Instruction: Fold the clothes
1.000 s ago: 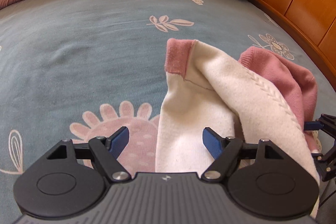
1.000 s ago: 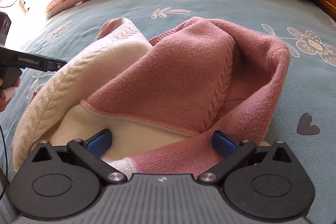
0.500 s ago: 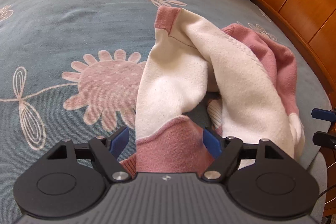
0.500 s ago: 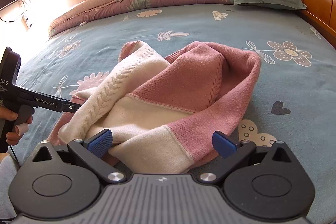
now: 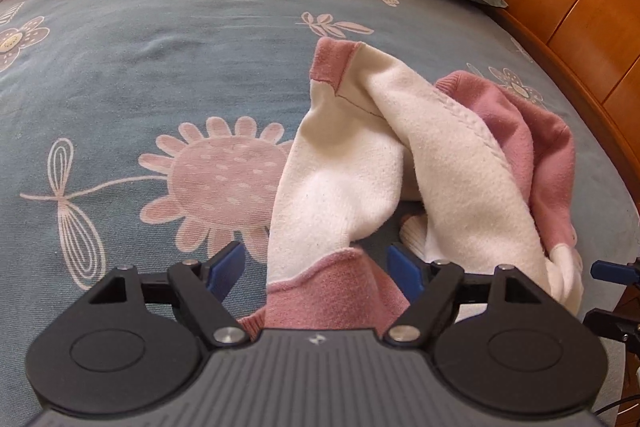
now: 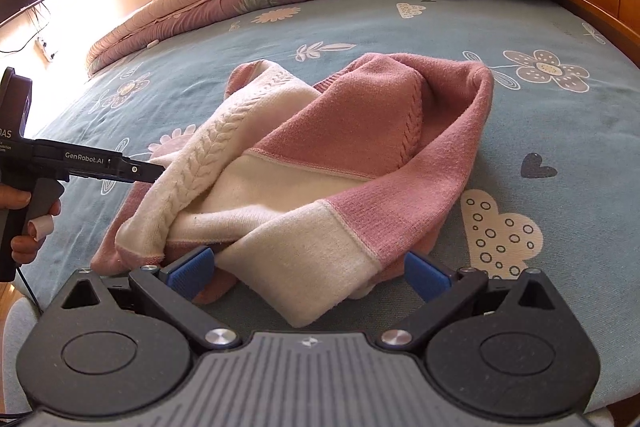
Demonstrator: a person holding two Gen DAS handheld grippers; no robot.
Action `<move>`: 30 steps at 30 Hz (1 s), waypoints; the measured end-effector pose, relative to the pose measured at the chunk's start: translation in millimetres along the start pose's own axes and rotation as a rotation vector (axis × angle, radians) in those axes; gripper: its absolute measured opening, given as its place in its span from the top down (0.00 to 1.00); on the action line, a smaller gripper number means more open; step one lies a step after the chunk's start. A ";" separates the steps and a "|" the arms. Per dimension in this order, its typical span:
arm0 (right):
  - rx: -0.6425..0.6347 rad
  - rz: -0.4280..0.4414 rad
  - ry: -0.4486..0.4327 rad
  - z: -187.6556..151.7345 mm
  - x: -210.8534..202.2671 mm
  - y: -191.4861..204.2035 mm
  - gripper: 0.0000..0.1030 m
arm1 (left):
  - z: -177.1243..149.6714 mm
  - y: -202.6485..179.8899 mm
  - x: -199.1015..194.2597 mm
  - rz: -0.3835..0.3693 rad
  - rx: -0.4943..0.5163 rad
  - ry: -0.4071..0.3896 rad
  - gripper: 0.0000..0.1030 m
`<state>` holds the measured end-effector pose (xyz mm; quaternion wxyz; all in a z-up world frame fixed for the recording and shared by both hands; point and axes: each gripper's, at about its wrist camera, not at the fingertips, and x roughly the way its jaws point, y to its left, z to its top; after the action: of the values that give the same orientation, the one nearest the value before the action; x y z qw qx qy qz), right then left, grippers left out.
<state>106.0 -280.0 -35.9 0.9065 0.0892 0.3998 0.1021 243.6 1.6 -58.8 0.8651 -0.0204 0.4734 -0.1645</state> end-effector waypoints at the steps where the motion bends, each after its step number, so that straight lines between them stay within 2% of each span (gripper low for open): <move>1: 0.005 0.002 0.002 0.0 1.4 0.7 0.00 | 1.7 -5.0 6.0 0.020 0.015 0.004 0.24; 3: 0.003 0.005 0.003 0.0 1.6 2.5 0.00 | 5.4 -16.9 23.5 0.124 0.062 0.007 0.24; 6: -0.003 -0.006 -0.001 0.1 -1.1 2.8 0.00 | 7.9 -23.1 38.6 0.333 0.114 -0.020 0.26; 8: -0.004 -0.019 -0.007 0.5 -3.5 1.6 0.00 | 14.0 -11.8 36.1 0.397 0.077 -0.051 0.29; 10: -0.010 -0.034 -0.008 1.0 -2.9 0.0 0.00 | 25.5 9.5 30.0 0.401 -0.004 -0.061 0.33; 12: -0.013 -0.050 -0.007 2.0 -0.2 -0.6 0.00 | 34.2 30.9 25.9 0.420 -0.056 -0.065 0.51; 13: -0.012 -0.053 -0.006 2.7 1.4 -0.7 0.00 | 37.4 40.6 24.6 0.438 -0.071 -0.068 0.56; 15: -0.008 -0.050 -0.004 4.2 3.7 -1.0 0.00 | 42.5 59.3 22.3 0.471 -0.087 -0.066 0.71; 21: -0.026 -0.067 0.000 9.3 7.7 -2.4 0.00 | 62.6 118.4 15.6 0.576 -0.155 -0.068 0.70; 24: -0.021 -0.077 0.002 11.6 10.1 -4.3 0.00 | 73.1 149.2 11.4 0.588 -0.202 -0.064 0.68; 28: -0.015 -0.092 0.005 14.7 13.3 -6.8 0.00 | 82.4 175.8 11.4 0.661 -0.191 -0.059 0.67; 30: -0.012 -0.099 0.006 16.3 14.9 -8.1 0.00 | 85.7 191.8 14.5 0.645 -0.227 -0.032 0.64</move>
<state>128.8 -285.3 -37.6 0.9099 0.0635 0.4057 0.0597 372.5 168.1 -60.0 0.8720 0.0318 0.4572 0.1718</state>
